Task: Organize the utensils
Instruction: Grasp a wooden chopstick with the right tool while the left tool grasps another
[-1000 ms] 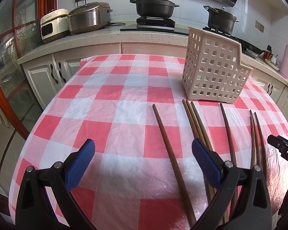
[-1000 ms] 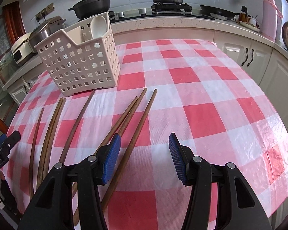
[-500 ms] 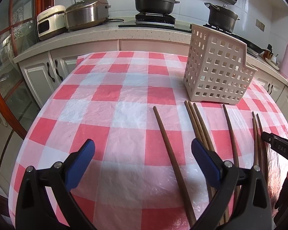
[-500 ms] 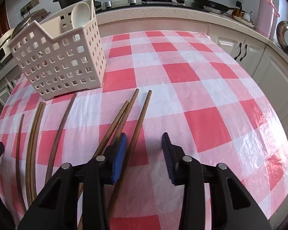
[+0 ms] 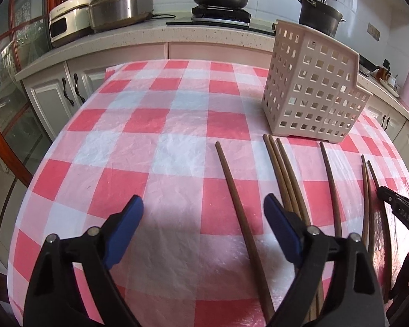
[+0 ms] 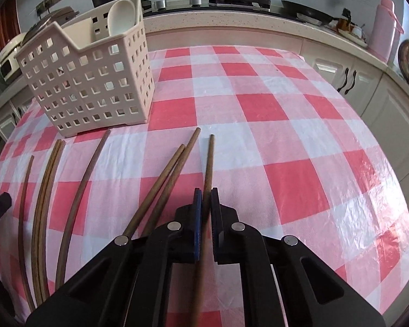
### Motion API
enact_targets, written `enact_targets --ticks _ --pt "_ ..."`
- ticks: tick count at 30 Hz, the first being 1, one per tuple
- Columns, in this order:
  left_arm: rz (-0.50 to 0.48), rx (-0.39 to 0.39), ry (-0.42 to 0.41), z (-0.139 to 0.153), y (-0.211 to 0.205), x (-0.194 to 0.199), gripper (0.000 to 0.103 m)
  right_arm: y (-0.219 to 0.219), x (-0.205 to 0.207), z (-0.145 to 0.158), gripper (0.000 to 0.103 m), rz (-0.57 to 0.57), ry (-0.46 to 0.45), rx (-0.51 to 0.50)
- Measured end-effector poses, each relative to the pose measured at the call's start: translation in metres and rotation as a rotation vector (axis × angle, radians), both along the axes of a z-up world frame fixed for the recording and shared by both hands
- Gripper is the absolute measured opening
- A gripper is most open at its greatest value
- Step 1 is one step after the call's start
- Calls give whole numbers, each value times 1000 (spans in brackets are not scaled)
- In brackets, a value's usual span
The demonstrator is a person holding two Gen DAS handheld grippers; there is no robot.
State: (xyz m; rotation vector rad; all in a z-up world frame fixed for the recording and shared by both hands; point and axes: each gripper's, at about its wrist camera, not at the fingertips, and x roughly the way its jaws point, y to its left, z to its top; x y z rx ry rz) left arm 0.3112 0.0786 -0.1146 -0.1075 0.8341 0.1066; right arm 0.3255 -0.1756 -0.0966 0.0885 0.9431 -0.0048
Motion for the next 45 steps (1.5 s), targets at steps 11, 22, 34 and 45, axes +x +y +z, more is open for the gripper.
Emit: enact_targets --ticks 11,22,34,45 --pt "36 2 52 -7 0 11 73 -12 -2 0 6 20 8 65" --pt "22 41 79 -16 -15 33 49 -16 -3 -1 6 45 5 87" --pt "-26 80 61 -16 -32 31 14 -17 -5 -1 7 60 2 86" --pt "-62 30 58 -14 -25 25 6 -17 -6 -1 6 65 1 83"
